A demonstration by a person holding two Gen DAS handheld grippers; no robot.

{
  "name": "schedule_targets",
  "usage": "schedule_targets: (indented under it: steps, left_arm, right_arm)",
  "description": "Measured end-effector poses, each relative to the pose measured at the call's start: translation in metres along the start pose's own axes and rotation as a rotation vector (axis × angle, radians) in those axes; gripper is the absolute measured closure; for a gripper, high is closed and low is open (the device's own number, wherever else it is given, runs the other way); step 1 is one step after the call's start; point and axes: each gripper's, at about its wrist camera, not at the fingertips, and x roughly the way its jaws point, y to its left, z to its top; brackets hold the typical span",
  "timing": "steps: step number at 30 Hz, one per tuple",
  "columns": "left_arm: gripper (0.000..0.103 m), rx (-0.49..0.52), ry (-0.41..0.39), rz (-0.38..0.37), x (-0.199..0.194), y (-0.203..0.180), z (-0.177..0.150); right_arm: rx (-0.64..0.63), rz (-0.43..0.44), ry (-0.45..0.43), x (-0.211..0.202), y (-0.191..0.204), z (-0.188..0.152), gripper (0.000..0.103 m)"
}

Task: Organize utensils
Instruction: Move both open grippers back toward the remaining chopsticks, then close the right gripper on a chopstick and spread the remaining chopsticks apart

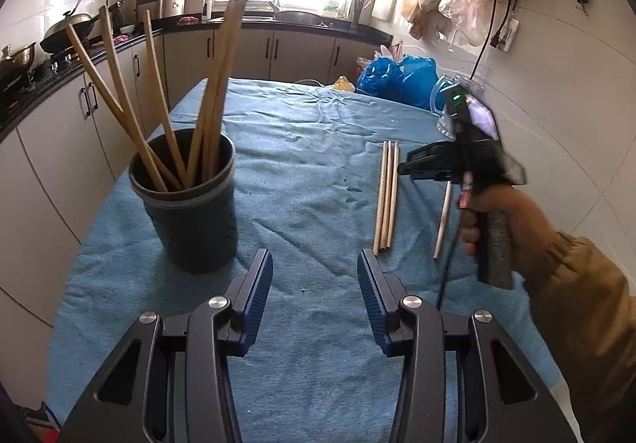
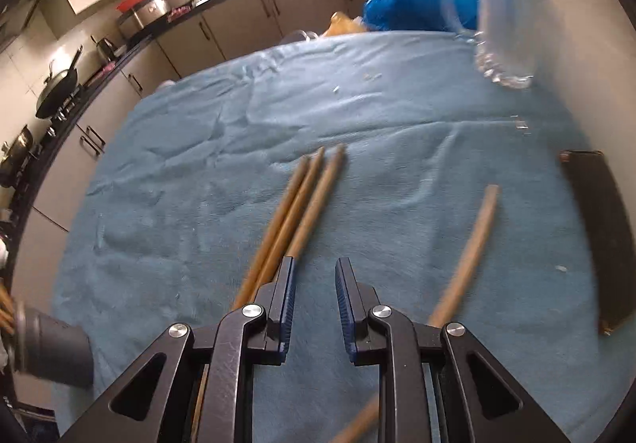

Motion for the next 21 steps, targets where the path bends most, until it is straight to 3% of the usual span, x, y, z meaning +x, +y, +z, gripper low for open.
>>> schedule_targets:
  steps: [5, 8, 11, 13, 18, 21]
  left_arm:
    - [0.06, -0.024, 0.007, 0.0, 0.003, 0.007, -0.001]
    - [0.06, -0.035, 0.019, -0.014, 0.004, 0.01, -0.002]
    - [0.06, -0.031, 0.019, -0.013, 0.003, 0.009, -0.002]
    - [0.06, -0.031, 0.016, -0.014, 0.001, 0.009, -0.003]
    - [0.06, -0.031, 0.014, -0.016, -0.002, 0.006, -0.002]
    - [0.06, -0.032, 0.028, -0.035, 0.002, 0.0, -0.002]
  right_arm:
    - [0.026, -0.01, -0.017, 0.003, 0.01, 0.006, 0.101]
    - [-0.032, -0.027, -0.001, 0.003, 0.028, 0.002, 0.101]
    - [-0.077, 0.035, 0.03, -0.002, 0.048, -0.012, 0.101]
    - [-0.09, 0.03, 0.035, -0.004, 0.051, -0.018, 0.102]
    - [-0.076, -0.083, 0.048, -0.014, 0.02, -0.026, 0.103]
    - [-0.074, -0.092, 0.051, -0.024, 0.006, -0.032, 0.102]
